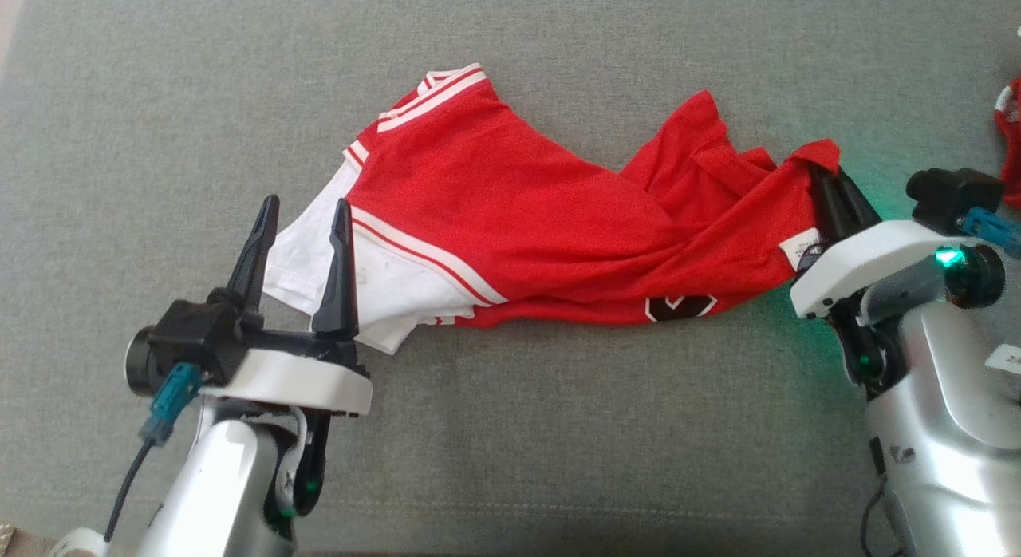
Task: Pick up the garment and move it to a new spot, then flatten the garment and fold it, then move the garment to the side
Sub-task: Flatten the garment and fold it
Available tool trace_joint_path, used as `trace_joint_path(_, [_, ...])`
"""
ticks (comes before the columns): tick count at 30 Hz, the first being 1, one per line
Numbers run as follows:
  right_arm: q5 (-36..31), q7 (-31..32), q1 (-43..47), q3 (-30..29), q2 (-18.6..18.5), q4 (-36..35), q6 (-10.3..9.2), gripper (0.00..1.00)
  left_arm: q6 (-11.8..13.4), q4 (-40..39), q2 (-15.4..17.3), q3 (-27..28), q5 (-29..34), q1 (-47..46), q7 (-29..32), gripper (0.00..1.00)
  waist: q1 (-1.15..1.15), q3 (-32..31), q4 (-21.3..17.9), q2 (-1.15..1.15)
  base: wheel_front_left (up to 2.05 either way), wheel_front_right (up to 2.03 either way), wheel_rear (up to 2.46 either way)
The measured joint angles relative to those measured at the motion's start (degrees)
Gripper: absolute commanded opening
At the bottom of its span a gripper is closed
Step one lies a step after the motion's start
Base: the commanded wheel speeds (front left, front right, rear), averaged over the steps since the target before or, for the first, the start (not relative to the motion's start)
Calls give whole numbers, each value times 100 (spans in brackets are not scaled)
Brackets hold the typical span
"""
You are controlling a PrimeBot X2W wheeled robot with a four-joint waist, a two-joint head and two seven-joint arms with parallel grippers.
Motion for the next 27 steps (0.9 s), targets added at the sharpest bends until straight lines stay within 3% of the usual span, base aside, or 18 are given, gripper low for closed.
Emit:
trace_joint_path(1, [59,-56,-53,3,4,109,0,100,-2,1,-9,2,12,-10,0,100,0,0,-10,0,0,0,0])
trace_joint_path(8, [659,-375,-70,175,-52,177,0,100,-45,120,-42,66,109,28,0,100,0,-148,-117,0,0,0,0])
trace_joint_path(16, [648,-754,1026,0,-367,-1038,0,100,-44,136,-48,214,111,255,0,100,0,-422,-246,0,0,0,0])
trace_joint_path(27, [259,-151,1960,-377,-137,-2275,0,100,-37,136,-15,342,111,471,0,100,0,-655,-347,0,0,0,0])
